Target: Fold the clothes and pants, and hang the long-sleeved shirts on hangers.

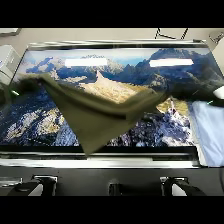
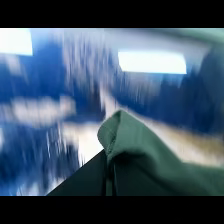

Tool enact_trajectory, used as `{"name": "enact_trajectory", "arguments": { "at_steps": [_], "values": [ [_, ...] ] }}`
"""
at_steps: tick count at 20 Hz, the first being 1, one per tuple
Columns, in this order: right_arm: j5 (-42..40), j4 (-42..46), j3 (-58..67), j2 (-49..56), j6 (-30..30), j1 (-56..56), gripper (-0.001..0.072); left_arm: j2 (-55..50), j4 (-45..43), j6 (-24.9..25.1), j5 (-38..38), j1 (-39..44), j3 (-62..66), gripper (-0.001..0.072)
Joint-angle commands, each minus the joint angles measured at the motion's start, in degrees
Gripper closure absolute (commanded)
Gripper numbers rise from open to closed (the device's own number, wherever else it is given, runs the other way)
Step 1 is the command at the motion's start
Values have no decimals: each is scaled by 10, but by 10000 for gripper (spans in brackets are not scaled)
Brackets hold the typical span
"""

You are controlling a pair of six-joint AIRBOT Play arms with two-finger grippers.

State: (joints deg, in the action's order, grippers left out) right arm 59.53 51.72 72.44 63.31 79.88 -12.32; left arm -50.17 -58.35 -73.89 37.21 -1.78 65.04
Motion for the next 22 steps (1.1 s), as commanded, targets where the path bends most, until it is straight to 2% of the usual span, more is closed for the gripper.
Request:
{"name": "enact_trajectory", "arguments": {
  "at_steps": [1, 3, 6, 8, 11, 13, 15, 18, 19, 22],
  "values": [
    [-51, 58, 196, -106, -6, -28, 677, 39, -52, 6, -2, 0, 193, 686],
    [-54, 87, 232, -165, -6, -28, 677, 66, -51, -8, -2, 1, 253, 686],
    [-64, 106, 233, -242, -6, -28, 677, 116, -52, -22, -9, 1, 276, 686],
    [-111, 125, 233, -276, -3, -28, 677, 143, -52, -26, -34, 1, 276, 686],
    [-212, 150, 239, -293, 39, -28, 677, 158, -52, -42, -75, 1, 276, 687],
    [-226, 152, 244, -283, 41, -28, 677, 149, -52, -42, -56, 0, 275, 686],
    [-162, 170, 243, -257, 41, -28, 677, 123, -54, -41, 3, 0, 273, 686],
    [16, 194, 231, -165, 41, -28, 677, 54, -87, -41, 113, 0, 228, 686],
    [43, 193, 216, -125, 41, -28, 677, 24, -101, -41, 129, 0, 195, 686],
    [14, 160, 168, 30, 93, -27, 676, -81, -143, -41, 78, 0, 84, 686]
  ]
}}
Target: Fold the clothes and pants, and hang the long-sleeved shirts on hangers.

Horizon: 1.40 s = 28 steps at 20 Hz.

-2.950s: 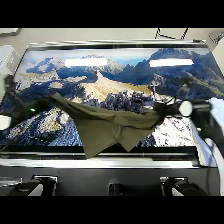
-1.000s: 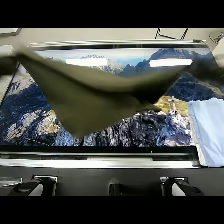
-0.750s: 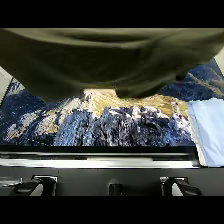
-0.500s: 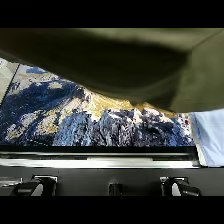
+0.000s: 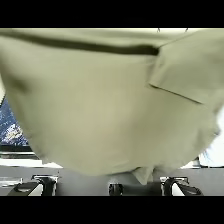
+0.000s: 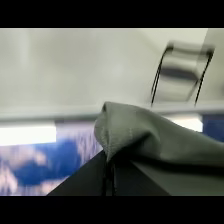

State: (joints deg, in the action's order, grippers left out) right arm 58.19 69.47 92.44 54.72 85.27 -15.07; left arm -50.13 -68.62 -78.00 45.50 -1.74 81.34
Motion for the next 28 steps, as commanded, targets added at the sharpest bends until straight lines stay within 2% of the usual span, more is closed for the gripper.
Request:
{"name": "enact_trajectory", "arguments": {
  "at_steps": [1, 3, 6, 10, 11, 12, 13, 14, 16, 17, 18, 19, 20, 23, 25, 28],
  "values": [
    [17, -47, -36, 170, 67, 0, 676, -122, -39, 0, -31, 0, -99, 685],
    [12, -139, -36, 278, 110, 0, 677, -208, -25, -1, -61, 0, -104, 684],
    [40, -279, -36, 396, 115, 5, 676, -291, 52, -1, -80, 0, -104, 684],
    [63, -276, -36, 445, 110, 32, 676, -339, 131, -1, -39, 0, -104, 682],
    [68, -275, -36, 443, 103, 32, 670, -339, 131, -7, -17, -1, -104, 641],
    [91, -267, -33, 437, 90, 25, 582, -337, 131, -9, 27, -7, -103, 513],
    [122, -251, -30, 428, 74, 12, 391, -337, 122, -9, 93, -20, -96, 284],
    [162, -222, -30, 414, 54, -8, 152, -337, 101, -9, 176, -39, -86, 98],
    [257, -118, -31, 382, 47, -57, 141, -334, 56, -9, 343, -103, -79, 91],
    [309, -54, -35, 365, 46, -81, 142, -331, 54, -9, 403, -139, -87, 93],
    [340, -1, -49, 348, 43, -99, 149, -321, 56, -9, 442, -177, -109, 109],
    [351, 42, -76, 323, 39, -115, 151, -306, 56, -8, 451, -209, -143, 169],
    [342, 62, -114, 297, 38, -128, 159, -286, 56, -1, 446, -236, -188, 195],
    [278, 60, -243, 221, 35, -146, 159, -233, 76, 49, 392, -288, -355, 194],
    [261, 44, -293, 197, 31, -145, 159, -226, 122, 88, 357, -292, -433, 195],
    [269, 11, -305, 195, 26, -145, 179, -229, 189, 108, 286, -276, -490, 201]
  ]
}}
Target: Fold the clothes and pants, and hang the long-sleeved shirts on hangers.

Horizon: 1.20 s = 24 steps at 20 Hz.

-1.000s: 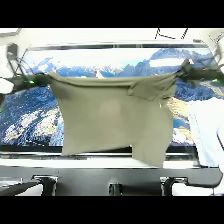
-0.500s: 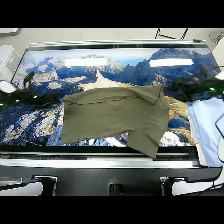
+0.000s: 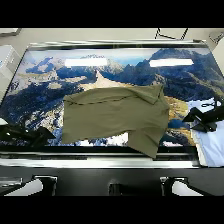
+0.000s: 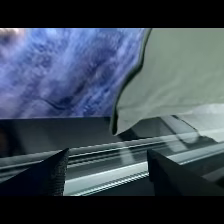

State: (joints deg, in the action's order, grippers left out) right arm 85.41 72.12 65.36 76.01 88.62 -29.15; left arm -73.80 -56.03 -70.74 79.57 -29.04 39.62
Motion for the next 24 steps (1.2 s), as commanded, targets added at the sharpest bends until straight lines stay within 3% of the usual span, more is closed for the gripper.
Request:
{"name": "enact_trajectory", "arguments": {
  "at_steps": [1, 6, 10, 11, 16, 20, 24],
  "values": [
    [-2, -27, -34, -18, -12, -5, 177, 8, 77, 35, -73, 5, -78, 230],
    [-8, -29, -34, -18, -17, -5, 177, 7, 106, 14, -131, 63, -83, 256],
    [-14, 5, -45, -18, -17, -5, 176, 8, 106, -13, -145, 98, -84, 655],
    [-22, 5, -57, -18, -17, -5, 177, 9, 106, -12, -145, 97, -84, 684],
    [-118, -117, -148, 4, -52, -2, 180, 20, 104, -12, -144, 88, -76, 685],
    [-189, -123, -154, 46, -55, 60, 202, 39, 106, -13, -139, 88, -75, 685],
    [-246, -125, -154, 68, -16, 102, 207, 45, 107, -13, -136, 88, -74, 685]
  ]
}}
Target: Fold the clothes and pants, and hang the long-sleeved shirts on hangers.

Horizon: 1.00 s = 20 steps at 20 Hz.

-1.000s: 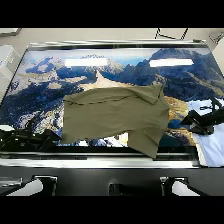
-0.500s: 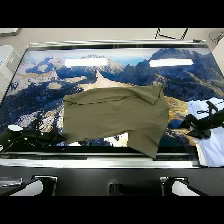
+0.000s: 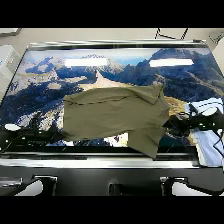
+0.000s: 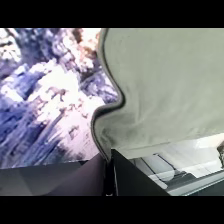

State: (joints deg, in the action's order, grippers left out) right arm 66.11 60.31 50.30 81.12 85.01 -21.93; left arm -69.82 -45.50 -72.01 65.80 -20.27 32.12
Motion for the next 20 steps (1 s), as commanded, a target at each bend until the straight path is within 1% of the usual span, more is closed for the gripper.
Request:
{"name": "enact_trajectory", "arguments": {
  "at_steps": [1, 2, 3, 4, 5, 7, 8, 9, 11, 12, 13, 15, 17, 19, 20],
  "values": [
    [-55, -7, -4, 20, 29, 36, 210, 5, 3, 0, 1, 0, 1, 685],
    [-53, -14, -4, 23, 33, 40, 294, 5, 3, 0, 1, 0, 1, 685],
    [-47, -20, -2, 22, 33, 40, 531, 5, 3, 0, 1, 0, 1, 685],
    [-33, -31, 2, 21, 32, 40, 673, 5, 3, 0, 2, 0, 5, 685],
    [-15, -35, 14, 15, 18, 40, 678, 7, 3, 0, 6, 0, 19, 686],
    [34, -36, 71, -13, -31, 40, 678, 25, 3, -5, 12, 0, 82, 687],
    [57, -36, 120, -34, -63, 40, 678, 44, 3, -7, 12, 0, 137, 687],
    [68, -31, 181, -61, -79, 40, 678, 65, 3, -6, 10, 0, 202, 687],
    [43, -13, 317, -114, -79, 40, 678, 113, 3, -4, -14, 0, 371, 686],
    [12, -2, 393, -144, -79, 40, 677, 132, 3, 0, -42, 0, 460, 686],
    [-33, 16, 464, -175, -79, 40, 677, 148, -2, 15, -82, 0, 553, 686],
    [-106, 64, 565, -233, -79, 40, 677, 170, -21, 19, -141, 0, 698, 686],
    [-128, 101, 605, -291, -79, 40, 677, 193, -21, 10, -146, 0, 781, 686],
    [-112, 126, 607, -351, -78, 40, 677, 228, -21, -15, -149, 0, 802, 685],
    [-101, 138, 607, -372, -77, 40, 677, 246, -21, -15, -151, 0, 802, 686]
  ]
}}
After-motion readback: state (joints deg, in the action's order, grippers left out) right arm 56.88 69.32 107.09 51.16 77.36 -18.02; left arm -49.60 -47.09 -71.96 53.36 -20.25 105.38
